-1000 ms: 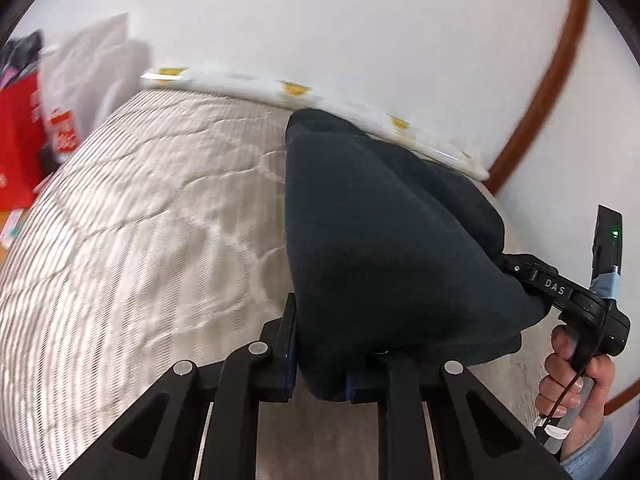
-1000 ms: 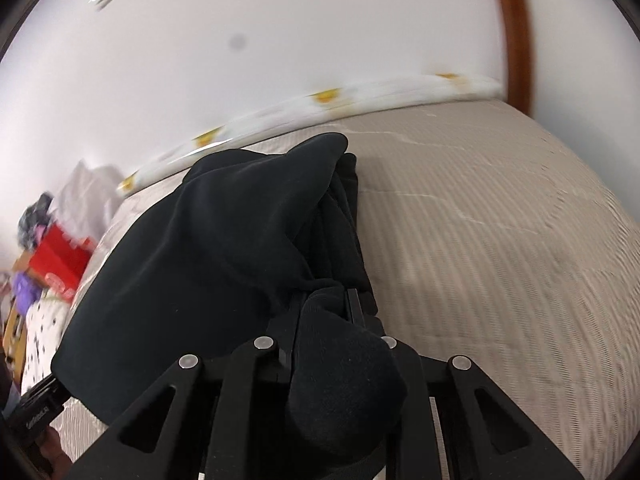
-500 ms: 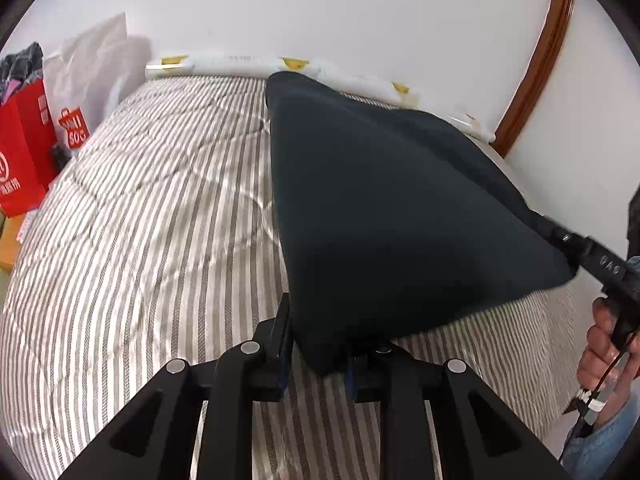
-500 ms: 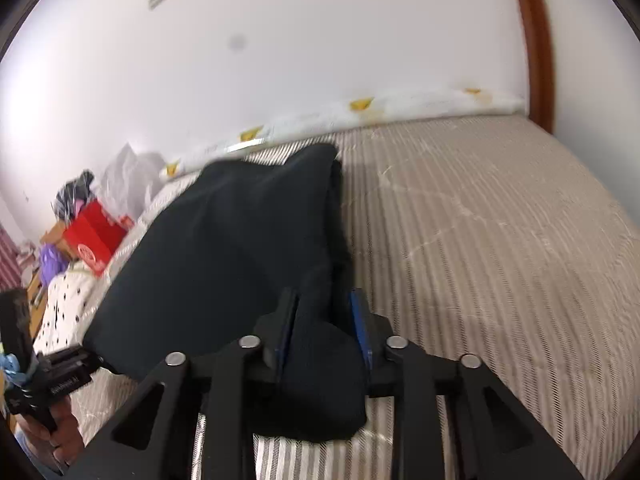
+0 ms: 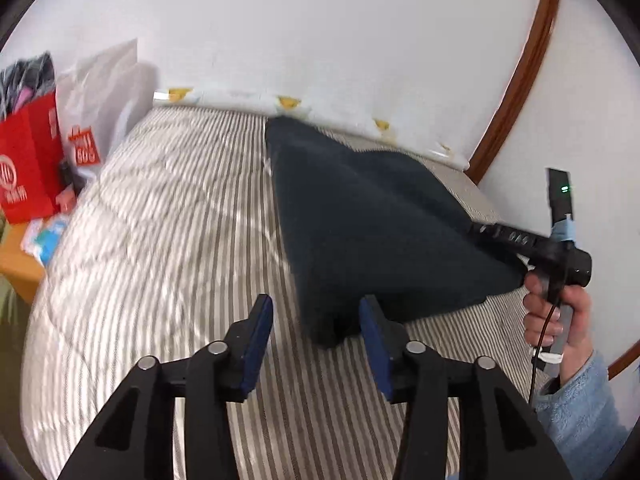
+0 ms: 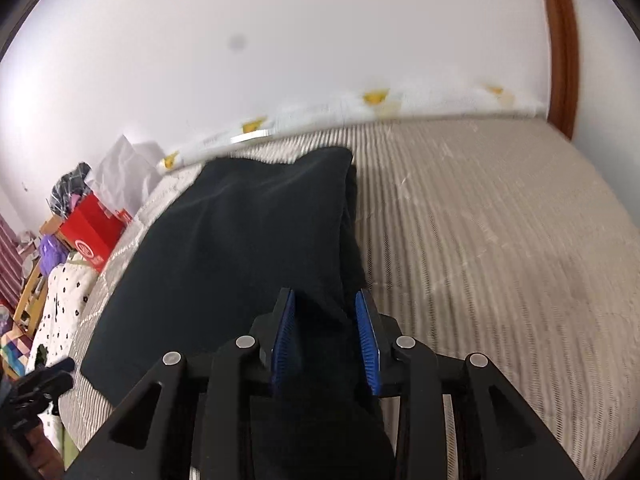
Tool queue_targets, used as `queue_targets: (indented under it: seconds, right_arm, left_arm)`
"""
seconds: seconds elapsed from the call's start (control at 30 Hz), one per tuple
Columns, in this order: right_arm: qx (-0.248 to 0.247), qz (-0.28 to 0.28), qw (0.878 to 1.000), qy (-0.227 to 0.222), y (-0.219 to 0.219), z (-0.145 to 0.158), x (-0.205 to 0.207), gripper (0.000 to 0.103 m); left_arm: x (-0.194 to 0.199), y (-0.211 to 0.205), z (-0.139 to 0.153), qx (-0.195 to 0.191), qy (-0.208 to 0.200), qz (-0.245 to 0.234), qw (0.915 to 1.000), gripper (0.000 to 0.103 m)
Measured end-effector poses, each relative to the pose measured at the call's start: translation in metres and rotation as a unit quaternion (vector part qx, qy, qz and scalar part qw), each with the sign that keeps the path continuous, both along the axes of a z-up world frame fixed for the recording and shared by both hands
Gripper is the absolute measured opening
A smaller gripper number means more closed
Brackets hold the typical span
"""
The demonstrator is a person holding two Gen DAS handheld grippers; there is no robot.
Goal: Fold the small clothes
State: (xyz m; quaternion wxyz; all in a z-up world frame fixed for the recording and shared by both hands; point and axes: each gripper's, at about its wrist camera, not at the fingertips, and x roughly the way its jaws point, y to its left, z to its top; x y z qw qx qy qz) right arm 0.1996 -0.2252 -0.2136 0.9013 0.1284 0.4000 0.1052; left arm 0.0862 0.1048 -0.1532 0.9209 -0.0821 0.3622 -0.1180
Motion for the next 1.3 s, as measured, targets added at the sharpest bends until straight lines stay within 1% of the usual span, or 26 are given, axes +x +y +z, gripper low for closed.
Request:
queue_targets:
  seconds: [0.03, 0.07, 0.13, 0.17, 0.2, 0.23, 0.3, 0.33, 0.4, 0.47, 0.5, 0.57, 0.6, 0.67, 0.7, 0.73, 0.77, 0.8, 0.83, 0.97, 1.07, 1.3]
  right_arm:
    - [-0.005, 0.004, 1.0, -0.001, 0.003, -0.001, 0.002, 0.014]
    - [-0.009, 0.01, 1.0, -0.006, 0.005, 0.0, 0.001, 0.009]
    - [-0.024, 0.01, 0.998, -0.05, 0.004, 0.01, -0.009, 0.008]
    - [-0.022, 0.006, 0.998, -0.06, 0.001, 0.013, -0.013, 0.007]
    - [-0.004, 0.002, 0.998, -0.066, -0.007, 0.015, -0.015, 0.007]
    - [0.012, -0.003, 0.998, -0.061, -0.014, 0.013, -0.015, 0.007]
    - [0.029, -0.007, 0.998, -0.05, -0.022, 0.008, -0.012, 0.007]
    - [0.025, -0.005, 0.999, -0.045, -0.021, 0.005, -0.011, 0.007]
    - [0.008, -0.004, 0.999, -0.033, -0.015, 0.001, -0.01, 0.007]
    - [-0.016, -0.005, 1.0, -0.02, -0.012, 0.001, -0.012, 0.008]
    - [-0.038, -0.011, 0.999, -0.014, -0.012, 0.002, -0.014, 0.009]
    - [-0.06, -0.022, 0.998, -0.026, -0.02, 0.015, -0.017, 0.009]
    - [-0.067, -0.028, 0.997, -0.031, -0.023, 0.023, -0.016, 0.014]
    - [-0.069, -0.025, 0.997, -0.03, -0.029, 0.038, -0.006, 0.016]
    - [-0.066, -0.018, 0.997, -0.026, -0.029, 0.043, 0.002, 0.021]
    - [-0.061, -0.014, 0.998, -0.023, -0.029, 0.048, 0.011, 0.029]
    - [-0.058, -0.012, 0.998, -0.021, -0.028, 0.051, 0.018, 0.034]
    - [-0.049, -0.008, 0.999, -0.019, -0.027, 0.053, 0.032, 0.041]
    - [-0.043, -0.008, 0.999, -0.015, -0.026, 0.053, 0.043, 0.044]
    - [-0.011, -0.009, 1.0, 0.014, -0.022, 0.043, 0.086, 0.043]
    - [0.008, -0.006, 0.999, 0.035, -0.022, 0.032, 0.119, 0.044]
    - [0.025, -0.002, 0.997, 0.078, -0.014, 0.005, 0.172, 0.044]
  left_arm:
    - [0.005, -0.002, 0.002, 0.001, -0.001, -0.002, 1.0, 0.044]
    - [0.013, -0.004, 0.003, 0.0, 0.003, -0.005, 1.0, 0.044]
    - [0.025, -0.01, 0.0, 0.001, 0.012, -0.009, 0.9999, 0.045]
    - [0.029, -0.012, -0.003, 0.006, 0.016, -0.006, 0.9998, 0.045]
    - [0.034, -0.013, -0.007, 0.012, 0.022, -0.001, 0.9997, 0.045]
    - [0.036, -0.013, -0.012, 0.014, 0.029, 0.0, 0.9995, 0.045]
    - [0.039, -0.013, -0.023, 0.005, 0.043, -0.007, 0.999, 0.046]
    - [0.04, -0.013, -0.028, 0.006, 0.049, -0.009, 0.9987, 0.047]
    - [0.04, -0.015, -0.036, 0.022, 0.057, -0.013, 0.998, 0.048]
    - [0.039, -0.014, -0.035, 0.024, 0.058, -0.015, 0.9979, 0.048]
    - [0.04, -0.012, -0.032, 0.022, 0.061, -0.016, 0.9978, 0.048]
    - [0.041, -0.008, -0.024, 0.019, 0.059, -0.021, 0.9979, 0.048]
    - [0.043, -0.006, -0.017, 0.028, 0.051, -0.018, 0.9982, 0.047]
    - [0.05, -0.005, -0.009, 0.045, 0.042, -0.014, 0.998, 0.047]
    - [0.058, -0.005, -0.003, 0.053, 0.037, -0.012, 0.9979, 0.047]
    - [0.063, -0.005, 0.001, 0.054, 0.034, -0.01, 0.9979, 0.047]
    - [0.069, -0.005, 0.006, 0.053, 0.03, -0.01, 0.9981, 0.047]
    - [0.078, -0.005, 0.012, 0.053, 0.027, -0.008, 0.9982, 0.047]
    - [0.083, -0.005, 0.015, 0.053, 0.025, -0.006, 0.9983, 0.047]
    - [0.106, -0.006, 0.025, 0.054, 0.018, -0.005, 0.9983, 0.05]
    - [0.121, -0.006, 0.023, 0.052, 0.02, -0.007, 0.9984, 0.051]
    - [0.141, -0.014, -0.003, 0.035, 0.047, -0.022, 0.9981, 0.051]
